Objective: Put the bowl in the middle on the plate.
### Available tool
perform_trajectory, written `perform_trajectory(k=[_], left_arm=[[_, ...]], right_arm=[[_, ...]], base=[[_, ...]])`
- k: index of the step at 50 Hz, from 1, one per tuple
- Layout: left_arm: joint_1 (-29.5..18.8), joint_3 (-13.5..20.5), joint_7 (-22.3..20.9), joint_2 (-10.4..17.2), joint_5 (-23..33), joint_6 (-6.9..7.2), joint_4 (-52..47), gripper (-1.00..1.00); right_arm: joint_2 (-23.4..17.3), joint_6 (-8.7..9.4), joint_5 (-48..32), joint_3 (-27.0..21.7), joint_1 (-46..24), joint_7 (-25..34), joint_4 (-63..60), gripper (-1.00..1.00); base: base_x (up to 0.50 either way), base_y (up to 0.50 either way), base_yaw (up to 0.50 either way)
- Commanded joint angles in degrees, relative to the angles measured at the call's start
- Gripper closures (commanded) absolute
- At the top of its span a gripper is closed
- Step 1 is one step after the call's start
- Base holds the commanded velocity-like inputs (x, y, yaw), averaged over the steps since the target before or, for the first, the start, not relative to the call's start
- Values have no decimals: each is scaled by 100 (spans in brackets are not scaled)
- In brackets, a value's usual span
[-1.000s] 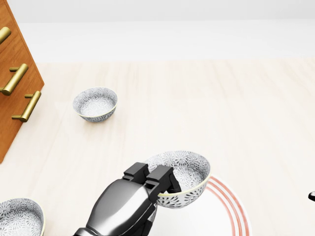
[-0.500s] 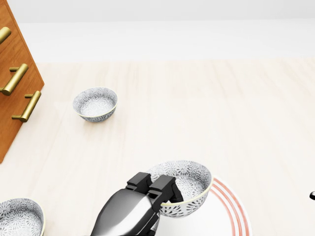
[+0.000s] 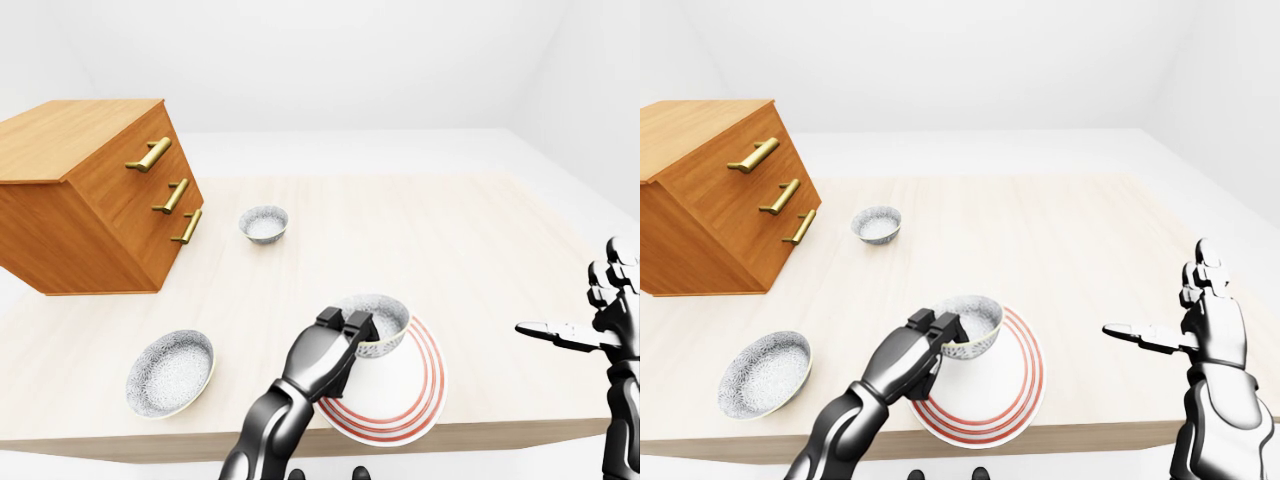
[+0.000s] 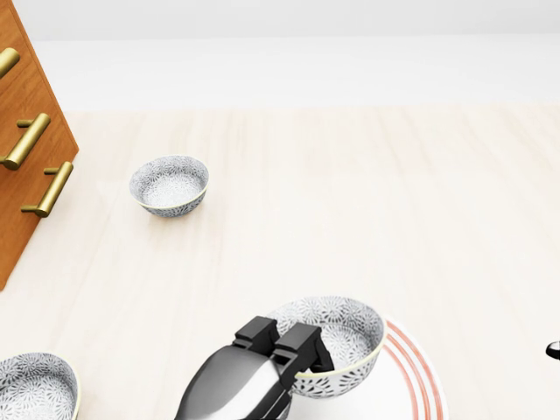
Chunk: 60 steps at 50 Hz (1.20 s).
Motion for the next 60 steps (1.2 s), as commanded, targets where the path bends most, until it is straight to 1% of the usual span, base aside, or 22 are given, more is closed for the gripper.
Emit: perform_trajectory(k=[1,9,11,21,23,28,31,35,41,43,44,52,58,60], left_arm=[[20,-62,180,-6,252,0,27,100],[19,-105,200,-6,265,0,84,100],[-1,-95,263,10,254,0,174,100],[-13,-95,260,-8,268,0,247,100],[-47,-80,314,-8,258,0,356,100],[-95,-81,267,-54,287,0,383,100],[-114,-99,219,-82,307,0,353,100],[-131,-103,257,-71,316,0,419,100],[-117,-163,315,-66,417,0,614,100],[-86,-226,373,-61,470,0,684,100],[-94,-247,471,-52,504,0,809,100],[2,-364,452,-42,580,0,765,100],[-18,-360,403,-31,563,0,719,100],[-20,-354,456,-21,554,0,765,100]], right_arm=[[-17,0,17,22,21,-18,47,-100],[-6,0,6,10,20,-3,1,-100],[-3,0,5,6,23,0,-22,-100],[-4,0,3,14,11,3,17,-100],[-5,0,8,12,14,2,-3,-100],[14,0,14,-19,41,25,-188,-100],[14,0,-4,-23,20,34,-107,-100],[1,0,-5,-4,-1,20,-1,-100],[-20,0,12,16,-5,4,85,-100],[-23,0,21,5,12,18,23,-100],[-22,0,19,2,13,18,2,-100],[-1,0,-11,8,-5,19,39,-100],[-11,0,0,30,4,-1,49,-100],[-13,0,1,27,14,4,17,-100]], base=[[0,0,0],[0,0,0],[0,0,0],[0,0,0],[0,0,0],[0,0,0],[0,0,0],[0,0,0],[0,0,0],[0,0,0],[0,0,0],[0,0,0],[0,0,0],[0,0,0]])
